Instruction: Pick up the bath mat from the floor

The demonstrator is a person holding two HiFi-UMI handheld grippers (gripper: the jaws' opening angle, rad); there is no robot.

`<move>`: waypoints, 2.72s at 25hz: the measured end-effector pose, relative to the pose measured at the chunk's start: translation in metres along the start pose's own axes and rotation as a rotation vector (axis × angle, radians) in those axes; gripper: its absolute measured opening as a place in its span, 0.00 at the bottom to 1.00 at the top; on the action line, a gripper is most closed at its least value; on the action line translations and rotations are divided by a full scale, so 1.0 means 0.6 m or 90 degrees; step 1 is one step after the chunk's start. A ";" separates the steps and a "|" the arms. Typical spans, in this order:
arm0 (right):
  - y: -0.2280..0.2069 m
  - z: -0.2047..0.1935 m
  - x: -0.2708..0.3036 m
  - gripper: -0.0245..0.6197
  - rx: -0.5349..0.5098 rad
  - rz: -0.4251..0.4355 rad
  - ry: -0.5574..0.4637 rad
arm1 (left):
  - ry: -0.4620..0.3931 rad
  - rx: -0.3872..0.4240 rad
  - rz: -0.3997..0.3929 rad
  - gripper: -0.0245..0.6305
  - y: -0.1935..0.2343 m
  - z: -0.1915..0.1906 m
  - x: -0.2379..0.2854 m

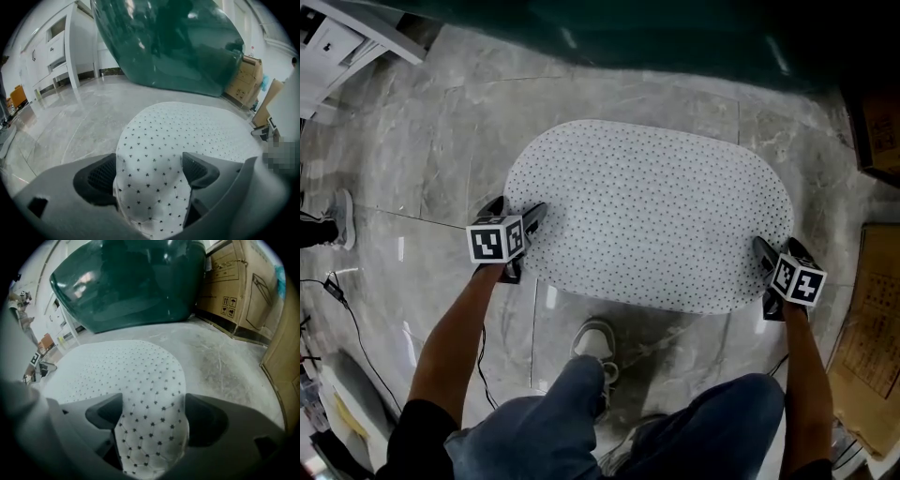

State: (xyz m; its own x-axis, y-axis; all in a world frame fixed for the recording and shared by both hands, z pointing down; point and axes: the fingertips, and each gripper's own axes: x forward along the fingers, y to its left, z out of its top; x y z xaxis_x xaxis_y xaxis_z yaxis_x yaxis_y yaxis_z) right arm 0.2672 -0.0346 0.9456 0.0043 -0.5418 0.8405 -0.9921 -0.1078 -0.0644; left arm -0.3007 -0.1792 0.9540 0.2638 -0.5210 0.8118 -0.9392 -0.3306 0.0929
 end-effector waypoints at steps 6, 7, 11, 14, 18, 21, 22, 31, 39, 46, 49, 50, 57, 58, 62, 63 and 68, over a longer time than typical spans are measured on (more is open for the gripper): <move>0.040 0.012 -0.002 0.44 -0.036 0.029 -0.005 | -0.010 0.004 -0.004 0.51 -0.023 0.004 -0.003; 0.043 0.011 -0.002 0.41 -0.035 0.035 -0.002 | -0.009 -0.001 -0.006 0.47 -0.023 0.004 -0.005; 0.059 0.007 -0.002 0.28 -0.017 0.069 0.010 | 0.014 -0.019 -0.049 0.24 -0.044 0.002 -0.008; 0.070 0.003 0.000 0.13 -0.005 0.087 0.022 | 0.021 -0.001 -0.051 0.12 -0.064 0.005 -0.005; 0.076 0.004 0.000 0.10 0.031 0.102 0.023 | 0.023 -0.018 -0.060 0.11 -0.062 0.005 -0.006; 0.076 0.005 -0.002 0.09 0.037 0.104 0.022 | 0.026 -0.022 -0.063 0.10 -0.064 0.005 -0.008; 0.076 0.006 -0.004 0.09 0.032 0.102 0.022 | 0.024 -0.021 -0.065 0.09 -0.066 0.007 -0.010; 0.100 0.054 -0.068 0.07 0.046 0.112 0.002 | 0.002 -0.065 -0.093 0.08 -0.100 0.060 -0.078; 0.154 0.120 -0.163 0.08 0.045 0.151 0.000 | 0.010 -0.052 -0.125 0.08 -0.159 0.137 -0.181; 0.190 0.186 -0.276 0.07 0.048 0.157 0.008 | 0.006 -0.035 -0.137 0.08 -0.208 0.232 -0.308; 0.189 0.221 -0.340 0.07 0.035 0.155 0.007 | -0.003 -0.044 -0.136 0.08 -0.200 0.274 -0.370; 0.188 0.233 -0.364 0.07 0.040 0.153 0.005 | -0.006 -0.053 -0.135 0.08 -0.197 0.285 -0.393; 0.195 0.350 -0.534 0.08 0.014 0.150 -0.018 | -0.029 -0.050 -0.144 0.08 -0.217 0.384 -0.548; 0.199 0.367 -0.559 0.07 0.009 0.150 -0.021 | -0.032 -0.051 -0.147 0.08 -0.222 0.398 -0.570; 0.209 0.438 -0.660 0.07 0.004 0.147 -0.041 | -0.051 -0.055 -0.151 0.08 -0.235 0.460 -0.662; 0.211 0.457 -0.684 0.07 0.002 0.146 -0.047 | -0.058 -0.055 -0.152 0.08 -0.237 0.477 -0.685; 0.217 0.540 -0.802 0.08 -0.009 0.138 -0.076 | -0.086 -0.060 -0.148 0.08 -0.240 0.558 -0.795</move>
State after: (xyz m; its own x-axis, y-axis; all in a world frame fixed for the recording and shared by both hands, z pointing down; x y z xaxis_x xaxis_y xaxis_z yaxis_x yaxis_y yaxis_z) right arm 0.1767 -0.0580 0.3584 -0.1953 -0.6463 0.7377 -0.9729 0.0331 -0.2286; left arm -0.2175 -0.1463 0.3606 0.4955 -0.5425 0.6783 -0.8647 -0.3822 0.3260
